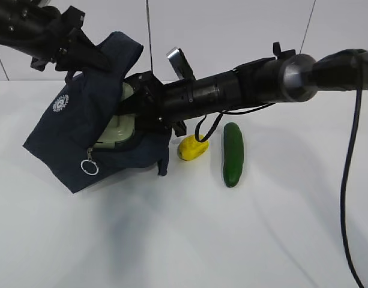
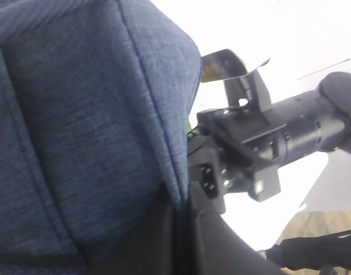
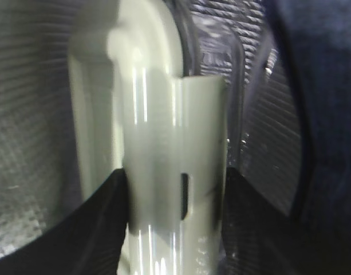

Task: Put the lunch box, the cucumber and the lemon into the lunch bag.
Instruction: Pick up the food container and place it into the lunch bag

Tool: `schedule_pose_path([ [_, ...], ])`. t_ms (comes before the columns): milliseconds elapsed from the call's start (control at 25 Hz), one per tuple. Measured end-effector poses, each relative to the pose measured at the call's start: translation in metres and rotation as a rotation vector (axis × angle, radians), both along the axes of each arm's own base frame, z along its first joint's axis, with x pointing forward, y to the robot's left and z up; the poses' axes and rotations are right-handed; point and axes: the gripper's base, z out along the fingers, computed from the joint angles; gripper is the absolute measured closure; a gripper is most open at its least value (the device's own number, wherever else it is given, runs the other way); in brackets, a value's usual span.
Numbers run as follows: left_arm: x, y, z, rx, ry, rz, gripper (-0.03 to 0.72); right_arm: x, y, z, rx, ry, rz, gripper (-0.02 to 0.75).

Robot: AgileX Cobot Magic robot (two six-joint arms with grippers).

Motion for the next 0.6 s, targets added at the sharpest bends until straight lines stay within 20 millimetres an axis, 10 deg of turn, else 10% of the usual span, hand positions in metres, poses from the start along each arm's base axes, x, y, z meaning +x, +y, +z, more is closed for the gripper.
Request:
schedule_pose_path([
  [600,0.011,0.002,-0.027,0.06,0.034,0.01,0.688,0.01,0.022,-0.052,0.001,0.068,0.01,0.373],
])
